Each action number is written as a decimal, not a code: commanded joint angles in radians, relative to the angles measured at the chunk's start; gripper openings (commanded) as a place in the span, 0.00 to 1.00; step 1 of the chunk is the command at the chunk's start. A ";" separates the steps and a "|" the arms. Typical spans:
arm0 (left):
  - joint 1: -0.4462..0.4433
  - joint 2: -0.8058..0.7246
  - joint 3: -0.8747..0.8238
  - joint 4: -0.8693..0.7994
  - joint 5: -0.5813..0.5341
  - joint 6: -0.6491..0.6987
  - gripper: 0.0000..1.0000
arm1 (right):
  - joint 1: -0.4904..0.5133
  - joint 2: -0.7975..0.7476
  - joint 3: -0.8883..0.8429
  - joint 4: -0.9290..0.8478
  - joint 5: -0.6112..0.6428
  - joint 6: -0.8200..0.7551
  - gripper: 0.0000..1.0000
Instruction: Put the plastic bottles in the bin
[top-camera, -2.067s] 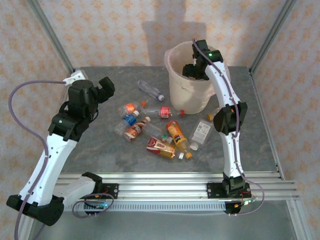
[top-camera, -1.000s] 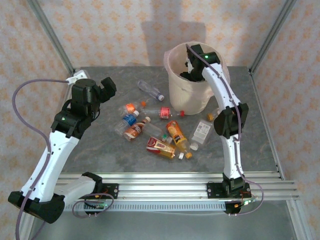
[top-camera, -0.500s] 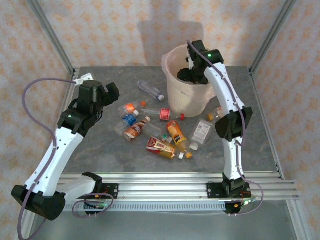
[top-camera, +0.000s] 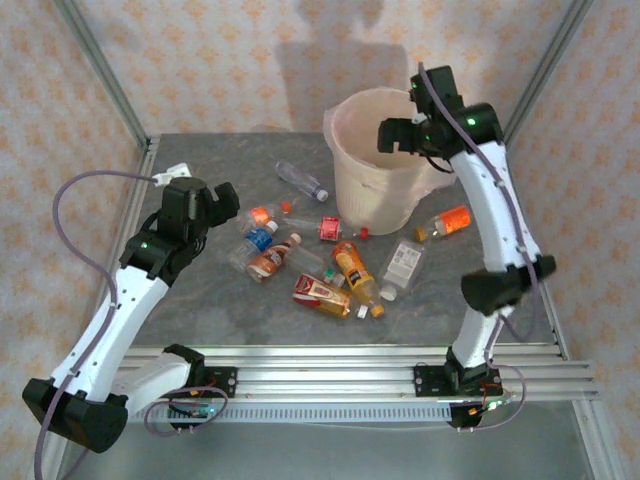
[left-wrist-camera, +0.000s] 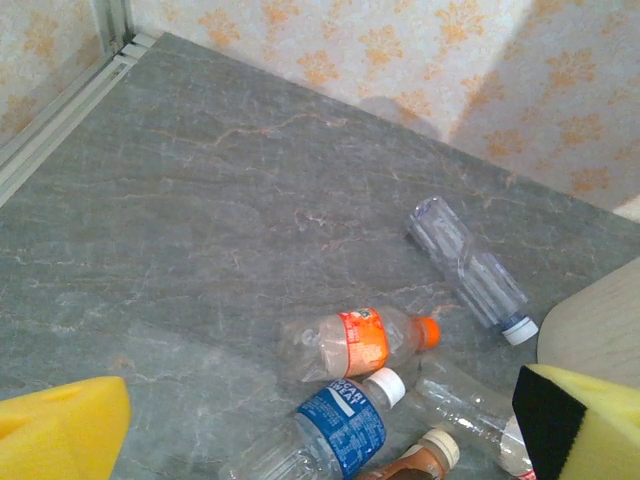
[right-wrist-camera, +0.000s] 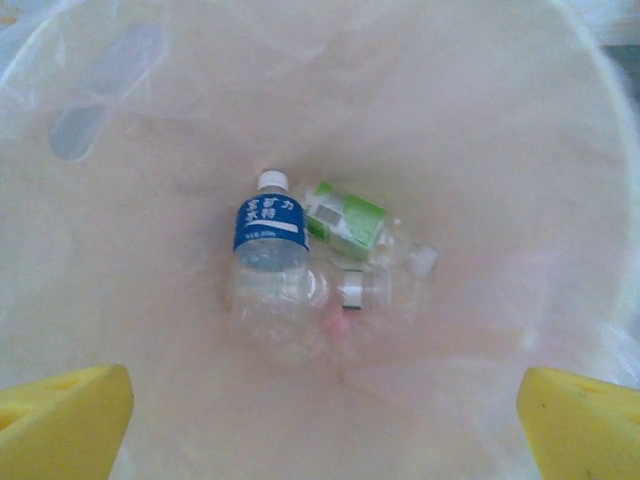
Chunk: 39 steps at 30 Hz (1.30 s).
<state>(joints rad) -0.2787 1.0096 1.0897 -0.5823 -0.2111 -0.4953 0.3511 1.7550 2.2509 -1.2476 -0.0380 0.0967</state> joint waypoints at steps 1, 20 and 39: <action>0.011 -0.027 -0.027 0.062 -0.025 0.006 1.00 | 0.006 -0.185 -0.187 0.119 0.099 0.086 0.99; 0.010 -0.064 -0.120 0.219 -0.007 0.003 1.00 | -0.063 -0.809 -1.097 0.341 0.351 0.509 0.99; 0.011 -0.042 -0.159 0.240 0.014 -0.024 1.00 | -0.379 -0.382 -1.260 0.809 -0.089 0.531 0.99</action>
<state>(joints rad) -0.2787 0.9630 0.9421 -0.3721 -0.1955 -0.5060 -0.0078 1.3212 0.9787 -0.5350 -0.0521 0.6106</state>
